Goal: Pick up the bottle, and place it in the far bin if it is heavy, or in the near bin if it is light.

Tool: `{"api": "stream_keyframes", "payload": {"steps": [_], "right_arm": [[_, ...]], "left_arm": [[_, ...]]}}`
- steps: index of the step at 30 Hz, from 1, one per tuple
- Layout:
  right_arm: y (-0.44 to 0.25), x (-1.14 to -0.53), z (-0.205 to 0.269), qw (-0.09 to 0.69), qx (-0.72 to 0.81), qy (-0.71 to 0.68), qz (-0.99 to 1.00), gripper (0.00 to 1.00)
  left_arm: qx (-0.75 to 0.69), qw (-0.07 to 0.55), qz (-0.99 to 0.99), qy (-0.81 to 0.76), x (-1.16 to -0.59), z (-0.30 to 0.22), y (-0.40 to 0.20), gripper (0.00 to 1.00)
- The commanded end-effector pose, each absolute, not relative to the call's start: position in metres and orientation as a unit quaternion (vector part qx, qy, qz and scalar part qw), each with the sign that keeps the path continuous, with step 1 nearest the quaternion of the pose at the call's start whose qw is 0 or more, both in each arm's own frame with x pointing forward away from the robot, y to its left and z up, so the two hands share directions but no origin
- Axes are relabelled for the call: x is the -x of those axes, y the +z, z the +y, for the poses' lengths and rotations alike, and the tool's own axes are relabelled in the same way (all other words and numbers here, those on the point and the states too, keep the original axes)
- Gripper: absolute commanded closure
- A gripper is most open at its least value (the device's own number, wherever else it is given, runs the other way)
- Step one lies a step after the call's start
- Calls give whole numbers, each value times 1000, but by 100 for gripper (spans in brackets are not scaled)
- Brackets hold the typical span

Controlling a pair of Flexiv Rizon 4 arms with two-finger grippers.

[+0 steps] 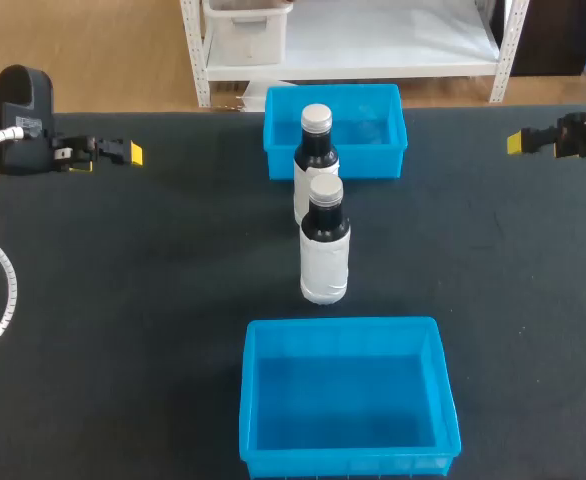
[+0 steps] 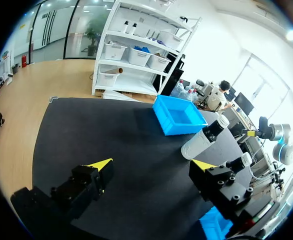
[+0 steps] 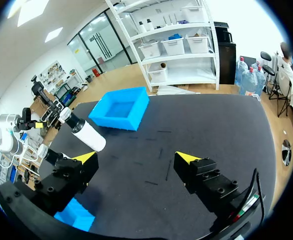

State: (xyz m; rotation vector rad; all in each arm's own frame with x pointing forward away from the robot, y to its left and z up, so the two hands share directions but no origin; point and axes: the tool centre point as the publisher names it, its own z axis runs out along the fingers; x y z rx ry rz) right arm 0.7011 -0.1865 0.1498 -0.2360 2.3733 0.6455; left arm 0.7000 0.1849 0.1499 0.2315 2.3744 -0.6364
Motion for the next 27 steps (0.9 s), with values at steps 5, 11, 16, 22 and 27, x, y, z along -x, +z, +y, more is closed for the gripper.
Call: {"api": "stream_keyframes", "payload": {"steps": [5,11,16,22,27], "right_arm": [[150,-700,-186,330,89,245,907,0],[150,-700,-186,330,89,245,907,0],[151,-702,-188,333,99,240,907,0],[162,-715,-201,339,229,243,880,0],[174,-716,-196,311,391,279,820,0]], "left_arm": [[-88,330,908,-243,-700,185,150,0],[-88,330,908,-243,-700,185,150,0],[-88,330,908,-243,-700,185,150,0],[-88,330,908,-243,-700,185,150,0],[-88,330,908,-243,-700,185,150,0]]}}
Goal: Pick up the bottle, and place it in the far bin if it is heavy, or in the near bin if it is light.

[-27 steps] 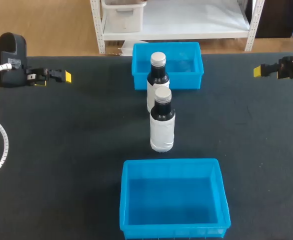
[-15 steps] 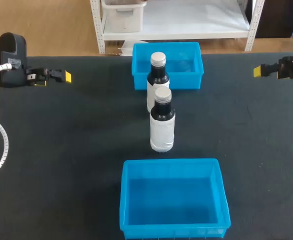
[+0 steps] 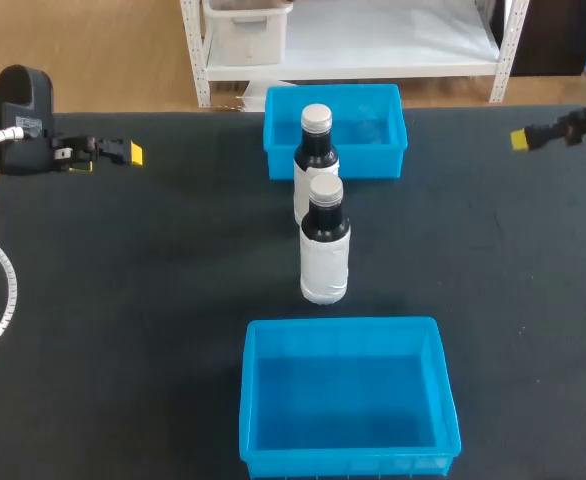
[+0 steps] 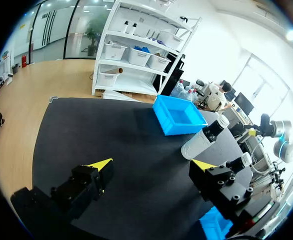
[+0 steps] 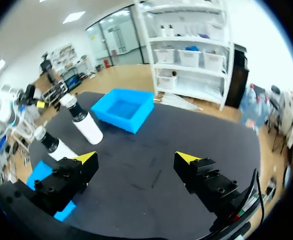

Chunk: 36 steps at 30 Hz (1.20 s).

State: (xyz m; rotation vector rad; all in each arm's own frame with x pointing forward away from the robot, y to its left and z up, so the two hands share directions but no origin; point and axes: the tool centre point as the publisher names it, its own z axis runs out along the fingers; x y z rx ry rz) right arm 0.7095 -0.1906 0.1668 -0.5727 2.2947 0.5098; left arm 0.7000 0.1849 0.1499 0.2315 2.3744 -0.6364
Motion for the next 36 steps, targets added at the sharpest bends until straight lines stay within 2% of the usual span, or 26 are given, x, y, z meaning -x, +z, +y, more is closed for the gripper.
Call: {"api": "stream_keyframes", "payload": {"steps": [1,3,21,28,36], "right_arm": [[175,-713,-193,282,446,308,792,0],[174,-708,-188,236,521,293,766,0],[174,-708,-188,236,521,293,766,0],[176,-696,-156,305,560,251,729,0],[173,-673,-117,337,563,226,720,0]], "left_arm": [[-88,330,908,-243,-700,185,150,0],[-88,330,908,-243,-700,185,150,0],[-88,330,908,-243,-700,185,150,0],[-88,330,908,-243,-700,185,150,0],[-88,330,908,-243,-700,185,150,0]]}}
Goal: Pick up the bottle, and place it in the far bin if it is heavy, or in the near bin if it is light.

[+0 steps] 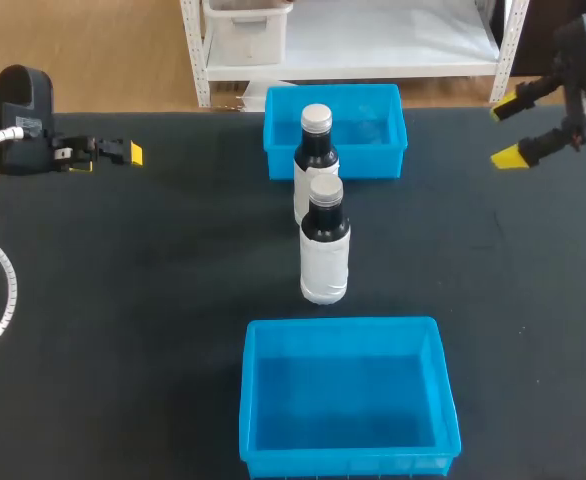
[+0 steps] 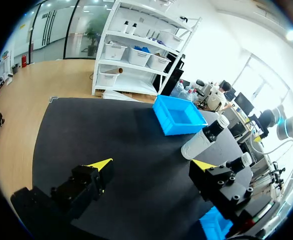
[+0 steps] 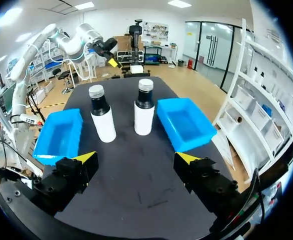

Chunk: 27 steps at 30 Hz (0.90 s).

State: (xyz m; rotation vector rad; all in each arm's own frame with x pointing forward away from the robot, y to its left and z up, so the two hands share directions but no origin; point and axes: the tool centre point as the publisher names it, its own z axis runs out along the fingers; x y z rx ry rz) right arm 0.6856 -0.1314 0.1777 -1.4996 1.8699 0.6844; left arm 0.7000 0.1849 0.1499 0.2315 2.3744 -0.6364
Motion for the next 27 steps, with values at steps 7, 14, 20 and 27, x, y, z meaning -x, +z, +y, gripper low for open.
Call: {"api": "stream_keyframes", "payload": {"steps": [7,14,20,27], "right_arm": [[164,-657,-88,352,561,226,715,0],[148,-645,-48,344,582,250,693,0],[137,-641,-14,334,598,272,676,0],[133,-636,15,324,610,300,658,0]], "left_arm": [[-88,330,908,-243,-700,185,150,0],[-88,330,908,-243,-700,185,150,0],[-88,330,908,-243,-700,185,150,0],[-88,330,908,-243,-700,185,150,0]]}}
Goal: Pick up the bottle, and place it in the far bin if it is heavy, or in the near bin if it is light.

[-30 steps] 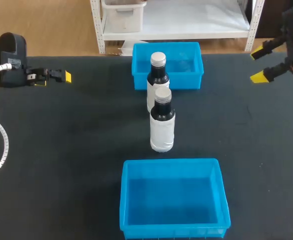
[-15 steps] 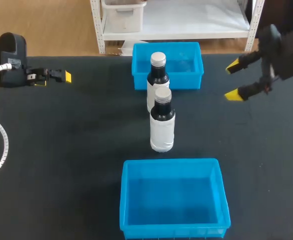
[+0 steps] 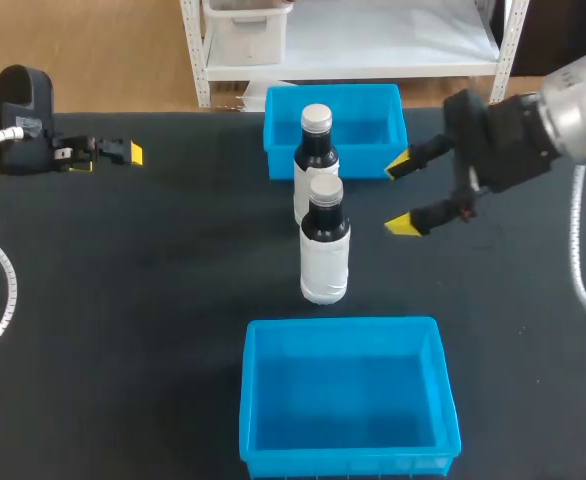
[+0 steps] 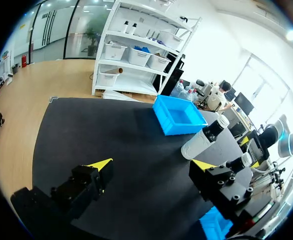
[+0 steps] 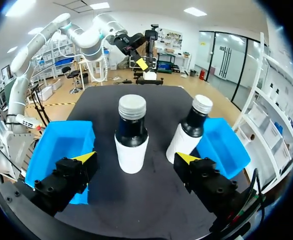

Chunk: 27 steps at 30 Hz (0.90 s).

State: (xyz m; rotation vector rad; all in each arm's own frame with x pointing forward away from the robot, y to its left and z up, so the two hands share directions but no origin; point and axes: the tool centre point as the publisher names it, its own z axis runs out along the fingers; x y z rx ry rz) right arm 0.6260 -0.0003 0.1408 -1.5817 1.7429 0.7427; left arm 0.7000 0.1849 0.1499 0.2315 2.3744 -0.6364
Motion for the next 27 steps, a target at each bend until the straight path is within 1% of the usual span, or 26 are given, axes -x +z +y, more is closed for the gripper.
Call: {"api": "stream_keyframes", "payload": {"steps": [1,17,27], "right_arm": [[132,-635,18,322,612,303,656,0],[128,-616,61,312,621,333,637,0],[123,-620,77,314,614,345,637,0]], "left_arm": [[-88,330,908,-243,-700,185,150,0],[-88,330,908,-243,-700,185,150,0],[-88,330,908,-243,-700,185,150,0]]}}
